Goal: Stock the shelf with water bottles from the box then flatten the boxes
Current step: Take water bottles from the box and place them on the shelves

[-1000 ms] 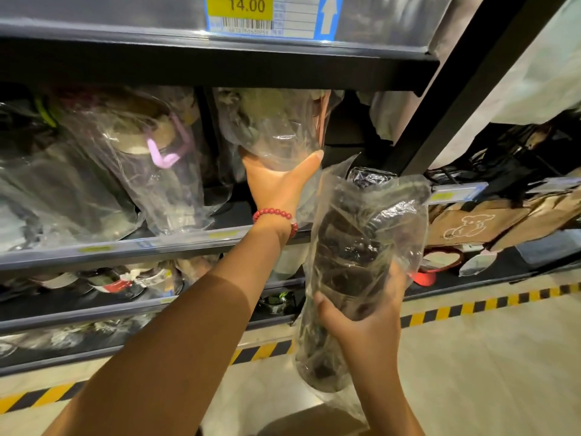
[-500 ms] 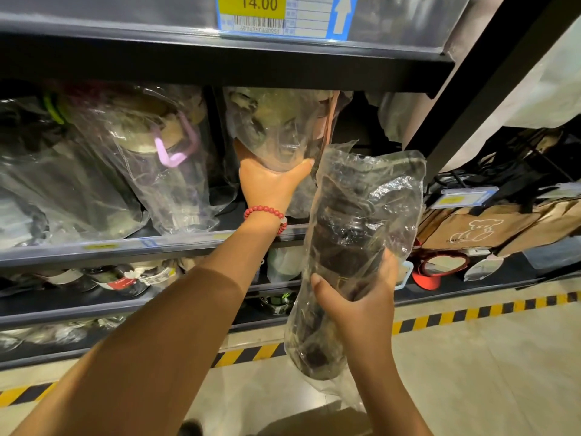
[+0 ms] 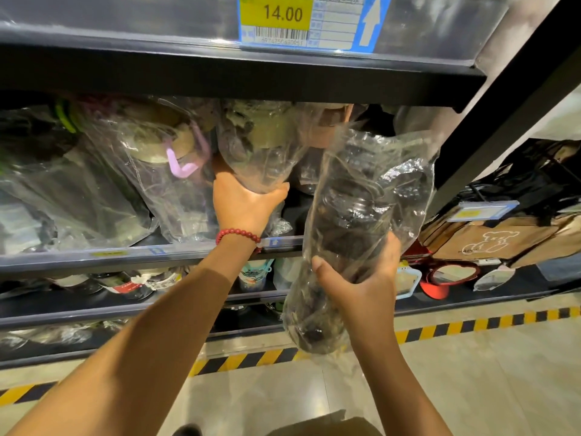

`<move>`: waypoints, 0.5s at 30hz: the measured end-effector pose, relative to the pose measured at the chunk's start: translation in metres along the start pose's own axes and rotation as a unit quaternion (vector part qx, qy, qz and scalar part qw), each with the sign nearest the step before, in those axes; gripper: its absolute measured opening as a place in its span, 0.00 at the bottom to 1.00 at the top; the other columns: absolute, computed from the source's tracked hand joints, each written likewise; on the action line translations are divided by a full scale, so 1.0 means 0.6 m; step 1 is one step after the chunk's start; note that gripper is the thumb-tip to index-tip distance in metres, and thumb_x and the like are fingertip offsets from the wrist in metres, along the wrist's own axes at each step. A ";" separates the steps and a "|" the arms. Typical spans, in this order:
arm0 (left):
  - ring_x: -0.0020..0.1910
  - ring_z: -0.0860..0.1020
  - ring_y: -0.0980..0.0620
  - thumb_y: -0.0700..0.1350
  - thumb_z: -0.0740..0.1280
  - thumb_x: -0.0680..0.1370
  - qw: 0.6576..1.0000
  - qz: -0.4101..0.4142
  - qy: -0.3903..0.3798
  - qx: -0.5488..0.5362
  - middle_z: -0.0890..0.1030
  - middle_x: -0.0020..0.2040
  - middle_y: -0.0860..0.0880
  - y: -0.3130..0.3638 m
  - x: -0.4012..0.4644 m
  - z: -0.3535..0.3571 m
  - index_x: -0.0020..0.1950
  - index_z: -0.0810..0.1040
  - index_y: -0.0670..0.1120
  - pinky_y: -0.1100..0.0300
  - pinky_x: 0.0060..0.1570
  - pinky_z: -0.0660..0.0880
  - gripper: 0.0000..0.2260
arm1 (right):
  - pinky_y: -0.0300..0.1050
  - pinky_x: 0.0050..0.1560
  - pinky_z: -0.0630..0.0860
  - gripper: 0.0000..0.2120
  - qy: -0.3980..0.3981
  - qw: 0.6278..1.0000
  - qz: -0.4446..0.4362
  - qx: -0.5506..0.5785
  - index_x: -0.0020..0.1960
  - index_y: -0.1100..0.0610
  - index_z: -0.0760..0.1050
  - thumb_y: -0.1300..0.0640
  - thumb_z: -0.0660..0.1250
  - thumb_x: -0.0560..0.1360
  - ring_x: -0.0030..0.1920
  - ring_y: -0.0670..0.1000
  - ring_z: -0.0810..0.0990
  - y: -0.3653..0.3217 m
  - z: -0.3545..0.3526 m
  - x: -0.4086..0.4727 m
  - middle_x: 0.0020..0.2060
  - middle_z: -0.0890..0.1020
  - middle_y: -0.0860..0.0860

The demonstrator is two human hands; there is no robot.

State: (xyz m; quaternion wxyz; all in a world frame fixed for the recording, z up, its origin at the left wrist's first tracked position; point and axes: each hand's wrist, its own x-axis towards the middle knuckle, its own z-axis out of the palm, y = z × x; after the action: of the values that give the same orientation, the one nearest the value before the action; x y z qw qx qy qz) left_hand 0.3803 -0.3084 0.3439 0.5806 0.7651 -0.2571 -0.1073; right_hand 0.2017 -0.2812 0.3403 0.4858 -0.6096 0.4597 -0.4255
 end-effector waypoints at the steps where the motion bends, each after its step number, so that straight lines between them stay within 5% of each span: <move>1: 0.45 0.72 0.58 0.45 0.80 0.62 1.000 0.000 -0.001 -0.002 0.72 0.43 0.54 -0.002 0.001 -0.001 0.51 0.69 0.44 0.79 0.39 0.64 0.26 | 0.24 0.51 0.72 0.45 0.000 1.000 0.005 0.011 0.72 0.51 0.59 0.53 0.75 0.59 0.56 0.31 0.73 -0.004 0.006 0.007 0.56 0.72 0.31; 3: 0.43 0.71 0.58 0.45 0.80 0.63 1.000 0.002 -0.012 0.006 0.70 0.39 0.57 -0.004 0.003 -0.001 0.48 0.68 0.45 0.81 0.35 0.63 0.24 | 0.28 0.55 0.74 0.46 0.002 0.999 0.016 0.029 0.73 0.50 0.57 0.53 0.77 0.61 0.59 0.35 0.74 -0.013 0.018 0.022 0.60 0.73 0.42; 6: 0.42 0.73 0.59 0.45 0.80 0.62 1.000 0.007 -0.020 0.013 0.73 0.39 0.56 -0.015 0.010 0.001 0.47 0.72 0.44 0.82 0.34 0.66 0.22 | 0.35 0.56 0.76 0.44 0.001 0.998 0.039 0.049 0.73 0.48 0.57 0.54 0.78 0.65 0.58 0.39 0.76 -0.021 0.036 0.047 0.60 0.75 0.43; 8: 0.42 0.76 0.57 0.49 0.80 0.61 1.000 0.005 -0.016 0.023 0.77 0.41 0.53 -0.023 0.016 0.004 0.46 0.75 0.42 0.73 0.39 0.74 0.21 | 0.37 0.57 0.74 0.46 0.009 0.996 0.055 0.063 0.75 0.47 0.55 0.52 0.78 0.65 0.62 0.43 0.74 -0.024 0.046 0.060 0.64 0.72 0.43; 11: 0.39 0.75 0.58 0.50 0.80 0.61 1.000 0.004 -0.005 0.022 0.75 0.39 0.54 -0.029 0.019 0.009 0.43 0.71 0.45 0.70 0.39 0.70 0.22 | 0.35 0.58 0.65 0.47 0.025 0.991 0.081 0.100 0.77 0.47 0.47 0.53 0.75 0.70 0.64 0.38 0.61 -0.026 0.056 0.073 0.63 0.60 0.37; 15: 0.40 0.77 0.56 0.52 0.81 0.59 0.999 -0.005 0.016 0.029 0.78 0.42 0.52 -0.048 0.031 0.013 0.50 0.77 0.42 0.56 0.48 0.79 0.27 | 0.41 0.65 0.65 0.53 0.064 0.986 0.097 0.116 0.78 0.48 0.46 0.51 0.77 0.65 0.67 0.42 0.62 -0.030 0.071 0.094 0.67 0.61 0.42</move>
State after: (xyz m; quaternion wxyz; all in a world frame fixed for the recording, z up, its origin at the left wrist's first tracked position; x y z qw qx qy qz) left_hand 0.3999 -0.3190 0.3171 0.5614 0.7846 -0.2469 -0.0908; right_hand 0.2574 -0.3259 0.3551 0.5614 -0.4733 0.4947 -0.4649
